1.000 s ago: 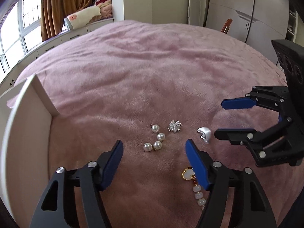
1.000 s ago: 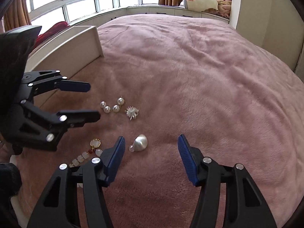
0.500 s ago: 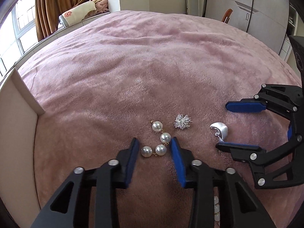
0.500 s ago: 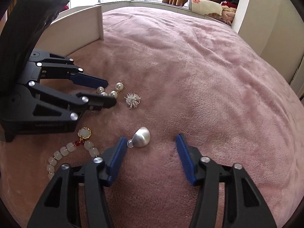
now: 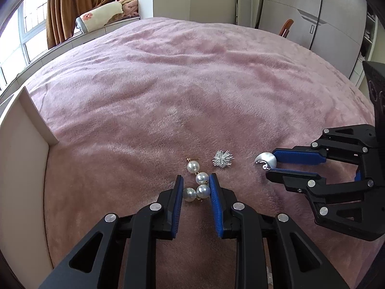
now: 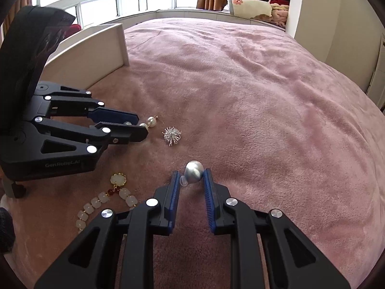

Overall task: Organize jewelry
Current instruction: 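Grasp pearl earrings with left tool while right tool grasps the silver ring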

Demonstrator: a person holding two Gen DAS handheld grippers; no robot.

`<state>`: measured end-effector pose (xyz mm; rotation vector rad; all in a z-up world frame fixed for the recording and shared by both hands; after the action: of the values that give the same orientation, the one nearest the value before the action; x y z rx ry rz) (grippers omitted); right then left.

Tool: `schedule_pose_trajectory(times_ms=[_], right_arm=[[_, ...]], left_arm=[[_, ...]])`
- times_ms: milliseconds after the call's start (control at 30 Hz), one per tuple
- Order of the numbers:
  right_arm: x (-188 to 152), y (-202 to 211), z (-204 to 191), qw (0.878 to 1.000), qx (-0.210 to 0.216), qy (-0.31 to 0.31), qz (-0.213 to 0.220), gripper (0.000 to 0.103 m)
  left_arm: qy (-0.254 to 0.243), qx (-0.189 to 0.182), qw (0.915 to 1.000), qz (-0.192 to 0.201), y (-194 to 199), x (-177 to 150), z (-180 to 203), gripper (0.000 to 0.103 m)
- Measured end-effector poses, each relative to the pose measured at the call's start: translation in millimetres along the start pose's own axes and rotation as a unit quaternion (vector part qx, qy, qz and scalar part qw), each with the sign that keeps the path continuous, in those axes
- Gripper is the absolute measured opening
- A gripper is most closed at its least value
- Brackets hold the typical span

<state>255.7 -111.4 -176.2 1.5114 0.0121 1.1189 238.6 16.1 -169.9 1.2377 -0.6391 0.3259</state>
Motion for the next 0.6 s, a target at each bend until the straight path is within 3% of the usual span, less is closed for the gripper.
schedule_pose_trajectory(times_ms=[133,333,500,567,600], right_arm=[[3,9,4,1.000,-0.001,-0.013,0.002,0.009],[9,21,6,1.000,-0.008,-0.015,-0.001,0.009],[14,11,2,1.000,-0.017,-0.016,-0.013,0.018],[17,3,0,0.999,-0.012,-0.023,-0.021,0.032],[18,-2,-2,0.999,-0.009,-0.025,-0.027,0.034]], left_arm=[[-0.001,-0.009,0.9999,0.011,12,4,5,0.027],[0.005,-0.025,0.9990,0.035,38,14,9,0.027],[0.007,-0.021,0.9987,0.046,54,13,6,0.027],[0.011,-0.020,0.9988,0.044,57,9,3,0.027],[0.013,-0.019,0.9988,0.043,58,7,2,0.027]])
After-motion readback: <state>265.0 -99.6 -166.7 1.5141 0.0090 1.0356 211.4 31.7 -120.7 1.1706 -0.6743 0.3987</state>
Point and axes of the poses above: each gripper's, at about its wrist camera, not at the fingertips, and y roughly against the way its jaws point, z to its right, x to its top, the point moved 1 cm from there along -y, roughly the way its jaws point, and after that the axes turned 10 degrees about -x, right-handed, at the moved point
